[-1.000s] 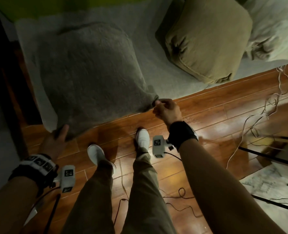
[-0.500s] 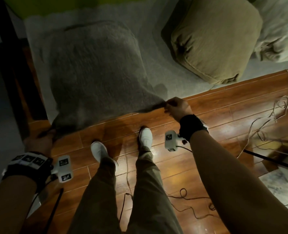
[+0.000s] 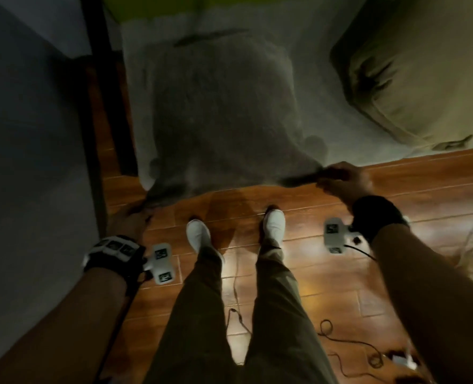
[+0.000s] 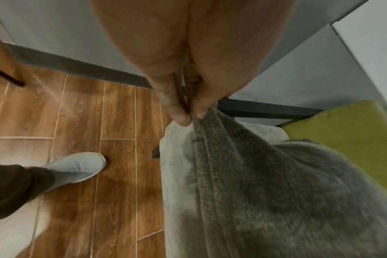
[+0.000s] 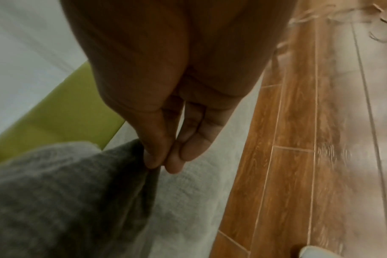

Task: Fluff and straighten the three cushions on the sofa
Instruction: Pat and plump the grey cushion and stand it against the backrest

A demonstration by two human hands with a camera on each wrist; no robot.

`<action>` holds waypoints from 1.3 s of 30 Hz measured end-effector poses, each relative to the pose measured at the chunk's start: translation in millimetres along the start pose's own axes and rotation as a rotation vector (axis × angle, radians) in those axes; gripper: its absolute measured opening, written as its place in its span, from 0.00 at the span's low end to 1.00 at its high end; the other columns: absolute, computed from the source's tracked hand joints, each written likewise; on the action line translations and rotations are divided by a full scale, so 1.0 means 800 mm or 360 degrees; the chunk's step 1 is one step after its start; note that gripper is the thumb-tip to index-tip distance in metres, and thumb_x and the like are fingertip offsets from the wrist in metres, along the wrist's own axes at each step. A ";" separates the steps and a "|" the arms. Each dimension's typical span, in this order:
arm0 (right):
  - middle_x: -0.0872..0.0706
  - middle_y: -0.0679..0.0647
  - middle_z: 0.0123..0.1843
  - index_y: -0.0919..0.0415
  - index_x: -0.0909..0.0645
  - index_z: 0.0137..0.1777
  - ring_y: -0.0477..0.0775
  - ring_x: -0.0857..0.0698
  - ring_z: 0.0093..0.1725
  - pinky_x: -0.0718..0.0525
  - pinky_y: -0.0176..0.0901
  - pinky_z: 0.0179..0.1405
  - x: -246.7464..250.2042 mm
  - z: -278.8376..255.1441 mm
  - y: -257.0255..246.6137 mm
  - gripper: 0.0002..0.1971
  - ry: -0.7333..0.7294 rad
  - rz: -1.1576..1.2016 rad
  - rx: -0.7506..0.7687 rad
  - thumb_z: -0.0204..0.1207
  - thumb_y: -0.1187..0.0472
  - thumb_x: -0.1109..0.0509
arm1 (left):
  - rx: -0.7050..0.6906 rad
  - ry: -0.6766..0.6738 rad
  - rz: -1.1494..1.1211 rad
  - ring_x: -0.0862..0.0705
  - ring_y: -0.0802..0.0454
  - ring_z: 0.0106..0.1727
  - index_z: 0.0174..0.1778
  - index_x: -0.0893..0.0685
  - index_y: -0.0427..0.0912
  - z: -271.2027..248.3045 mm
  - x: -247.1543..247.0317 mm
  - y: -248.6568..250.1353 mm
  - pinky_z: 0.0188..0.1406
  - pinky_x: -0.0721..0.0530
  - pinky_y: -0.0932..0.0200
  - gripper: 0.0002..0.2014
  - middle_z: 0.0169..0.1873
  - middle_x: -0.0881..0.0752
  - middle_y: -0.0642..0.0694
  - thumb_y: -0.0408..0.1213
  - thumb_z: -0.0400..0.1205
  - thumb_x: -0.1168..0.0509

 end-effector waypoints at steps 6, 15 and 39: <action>0.09 0.56 0.44 0.51 0.15 0.50 0.65 0.10 0.46 0.11 0.61 0.53 0.001 -0.004 -0.020 0.18 0.0005 -0.0245 0.0092 0.72 0.76 0.22 | -0.0016 -0.0313 -0.0555 0.14 0.50 0.52 0.60 0.17 0.37 -0.055 -0.035 0.034 0.45 0.14 0.61 0.08 0.52 0.13 0.42 0.31 0.87 0.38; 0.12 0.62 0.66 0.54 0.26 0.78 0.69 0.14 0.65 0.15 0.57 0.61 -0.012 -0.012 -0.040 0.32 -0.0103 -0.1180 0.0186 0.75 0.76 0.33 | -0.0156 -0.0154 0.0257 0.12 0.37 0.57 0.66 0.15 0.42 -0.036 -0.022 0.047 0.61 0.13 0.39 0.24 0.54 0.10 0.40 0.37 0.73 0.24; 0.65 0.47 0.91 0.38 0.65 0.89 0.63 0.64 0.90 0.65 0.77 0.84 -0.197 0.069 -0.046 0.41 0.0083 -0.1374 0.1051 0.83 0.27 0.51 | -0.1573 0.0088 0.1838 0.68 0.25 0.84 0.81 0.74 0.69 0.007 -0.273 0.238 0.71 0.53 0.10 0.56 0.84 0.74 0.42 0.85 0.63 0.52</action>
Point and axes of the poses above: each hand's wrist, its own z-axis towards the middle knuckle, its own x-axis out of the back of the hand, y = z × x, the point moved 7 cm from there along z, towards the middle knuckle
